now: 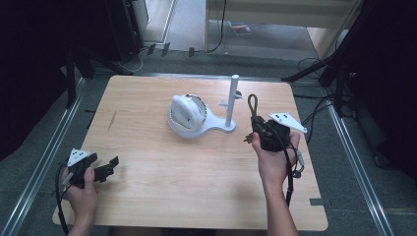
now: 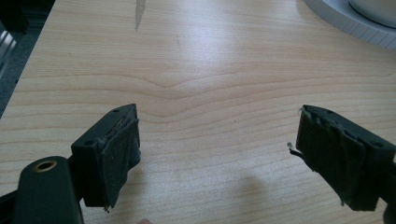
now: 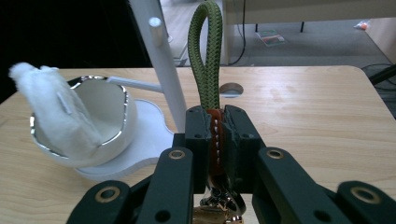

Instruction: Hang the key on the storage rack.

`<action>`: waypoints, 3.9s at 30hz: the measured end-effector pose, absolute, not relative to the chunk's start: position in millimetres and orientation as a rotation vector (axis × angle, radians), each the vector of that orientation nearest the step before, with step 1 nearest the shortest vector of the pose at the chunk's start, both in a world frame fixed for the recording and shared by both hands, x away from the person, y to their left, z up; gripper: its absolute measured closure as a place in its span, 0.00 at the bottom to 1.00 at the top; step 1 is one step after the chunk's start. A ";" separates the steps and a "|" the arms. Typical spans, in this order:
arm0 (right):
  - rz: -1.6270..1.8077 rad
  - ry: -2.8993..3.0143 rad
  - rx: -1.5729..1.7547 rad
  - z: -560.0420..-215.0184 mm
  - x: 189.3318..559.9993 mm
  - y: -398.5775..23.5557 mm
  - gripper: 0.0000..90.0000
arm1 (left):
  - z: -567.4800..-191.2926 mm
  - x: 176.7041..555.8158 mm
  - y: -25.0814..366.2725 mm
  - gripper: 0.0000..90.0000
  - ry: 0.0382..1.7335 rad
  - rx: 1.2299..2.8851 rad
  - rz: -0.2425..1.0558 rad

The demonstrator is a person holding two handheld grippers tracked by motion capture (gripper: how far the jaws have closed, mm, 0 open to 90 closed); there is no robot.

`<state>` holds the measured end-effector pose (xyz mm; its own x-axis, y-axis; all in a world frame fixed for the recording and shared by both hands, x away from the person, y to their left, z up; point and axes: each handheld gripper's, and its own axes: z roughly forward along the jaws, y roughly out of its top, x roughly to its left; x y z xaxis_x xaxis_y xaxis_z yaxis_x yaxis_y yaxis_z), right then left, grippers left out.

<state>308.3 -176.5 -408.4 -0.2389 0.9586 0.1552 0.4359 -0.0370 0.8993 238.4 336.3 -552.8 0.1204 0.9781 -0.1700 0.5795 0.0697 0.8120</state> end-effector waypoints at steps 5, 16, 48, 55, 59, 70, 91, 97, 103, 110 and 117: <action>1.286 1.707 1.455 -402.7 299.2 -175.9 0.91 | -552.8 238.5 336.2 0.16 1.556 1.606 0.632; 1.345 1.760 1.413 -398.3 295.8 -167.3 0.91 | -552.9 238.6 336.0 0.16 1.556 1.607 0.634; 1.462 1.813 1.562 -416.9 344.4 -174.6 0.91 | -552.8 238.9 333.6 0.16 1.553 1.631 0.647; 1.432 1.813 1.551 -422.5 348.8 -171.5 0.90 | -552.8 238.9 333.7 0.16 1.552 1.632 0.646; 1.435 1.796 1.533 -424.7 349.6 -170.1 0.72 | -552.7 238.7 334.0 0.16 1.552 1.631 0.645; 1.343 1.792 1.391 -431.0 340.6 -168.0 0.32 | -552.5 237.1 332.7 0.16 1.541 1.630 0.654; 1.178 1.781 1.486 -471.3 312.1 -203.5 0.15 | -552.6 237.0 332.3 0.16 1.539 1.630 0.656; 1.165 1.774 1.513 -482.2 302.8 -216.8 0.13 | -552.7 237.0 332.2 0.16 1.540 1.628 0.656; 1.143 1.782 1.516 -490.5 293.1 -229.5 0.08 | -552.7 237.1 332.2 0.16 1.540 1.629 0.656; 1.107 1.786 1.524 -497.9 282.8 -246.2 0.03 | -552.7 237.1 332.0 0.16 1.541 1.629 0.657; 1.080 1.769 1.530 -507.0 270.8 -265.7 0.03 | -552.7 237.1 332.0 0.16 1.541 1.628 0.656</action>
